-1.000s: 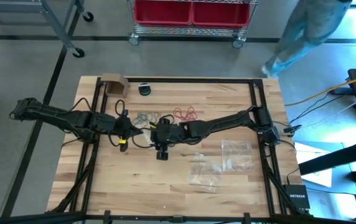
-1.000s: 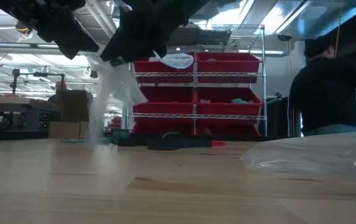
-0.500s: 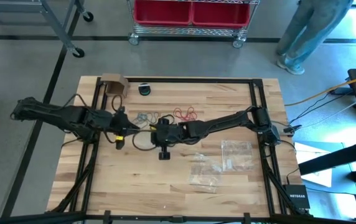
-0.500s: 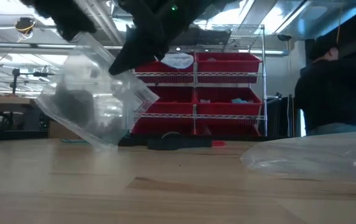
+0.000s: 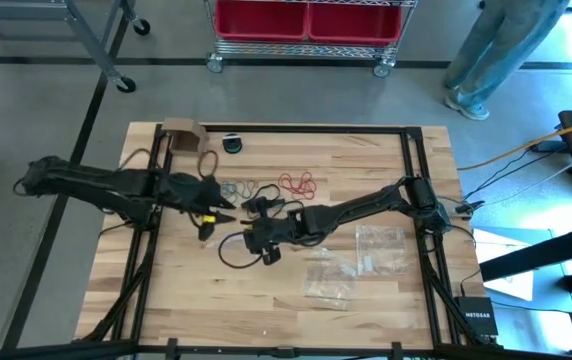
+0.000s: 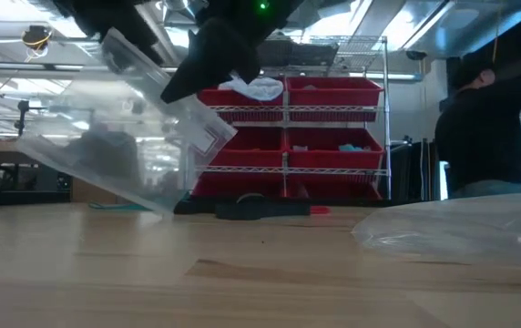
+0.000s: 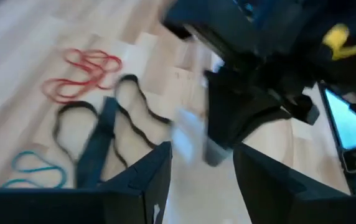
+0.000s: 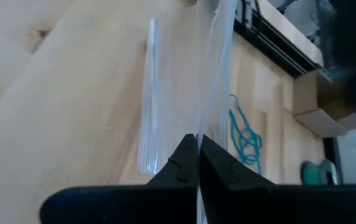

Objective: Sort rubber bands
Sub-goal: Put the black rubber band into the transparent zip bag

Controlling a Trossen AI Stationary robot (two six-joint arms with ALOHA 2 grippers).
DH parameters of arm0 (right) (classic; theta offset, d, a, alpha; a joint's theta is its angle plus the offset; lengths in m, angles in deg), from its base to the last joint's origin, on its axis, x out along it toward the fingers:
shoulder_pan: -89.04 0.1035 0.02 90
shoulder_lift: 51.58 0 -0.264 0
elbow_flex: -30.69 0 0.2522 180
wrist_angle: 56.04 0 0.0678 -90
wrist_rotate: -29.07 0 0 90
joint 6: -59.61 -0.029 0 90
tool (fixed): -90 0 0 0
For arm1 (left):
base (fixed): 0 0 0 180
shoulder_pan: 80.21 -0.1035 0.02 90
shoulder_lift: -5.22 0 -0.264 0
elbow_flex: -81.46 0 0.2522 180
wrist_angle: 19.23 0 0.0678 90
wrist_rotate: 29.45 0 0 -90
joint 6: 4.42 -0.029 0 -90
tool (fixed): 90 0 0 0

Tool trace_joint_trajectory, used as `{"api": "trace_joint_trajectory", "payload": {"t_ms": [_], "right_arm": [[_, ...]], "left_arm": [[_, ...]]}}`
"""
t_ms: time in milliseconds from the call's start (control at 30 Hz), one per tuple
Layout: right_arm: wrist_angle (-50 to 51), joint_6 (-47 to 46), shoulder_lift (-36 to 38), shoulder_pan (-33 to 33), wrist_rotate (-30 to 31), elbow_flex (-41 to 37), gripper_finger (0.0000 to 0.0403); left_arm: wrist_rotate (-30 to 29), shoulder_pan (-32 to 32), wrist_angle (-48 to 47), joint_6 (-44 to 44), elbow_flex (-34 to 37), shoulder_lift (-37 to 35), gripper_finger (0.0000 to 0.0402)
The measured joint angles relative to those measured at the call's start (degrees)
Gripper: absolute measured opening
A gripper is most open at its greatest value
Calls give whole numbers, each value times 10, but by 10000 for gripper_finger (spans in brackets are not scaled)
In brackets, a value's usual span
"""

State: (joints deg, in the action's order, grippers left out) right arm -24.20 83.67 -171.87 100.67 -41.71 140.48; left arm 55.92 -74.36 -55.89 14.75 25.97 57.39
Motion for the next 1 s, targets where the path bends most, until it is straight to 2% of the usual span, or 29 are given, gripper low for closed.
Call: {"api": "trace_joint_trajectory", "payload": {"t_ms": [233, 600, 867, 1000], "right_arm": [[5, -11, 0, 0, 8, 0, 0], [17, -12, 0, 0, 7, 0, 0], [17, -12, -1, 0, 8, 0, 0], [15, -12, -1, 0, 7, 0, 0]], "left_arm": [[2, 17, 58, 3, 0, 68, 169], [-15, 17, 53, -5, 0, 129, 167], [-19, 11, 28, 0, -1, 133, 132], [3, 11, 26, -1, -1, 133, 108]]}}
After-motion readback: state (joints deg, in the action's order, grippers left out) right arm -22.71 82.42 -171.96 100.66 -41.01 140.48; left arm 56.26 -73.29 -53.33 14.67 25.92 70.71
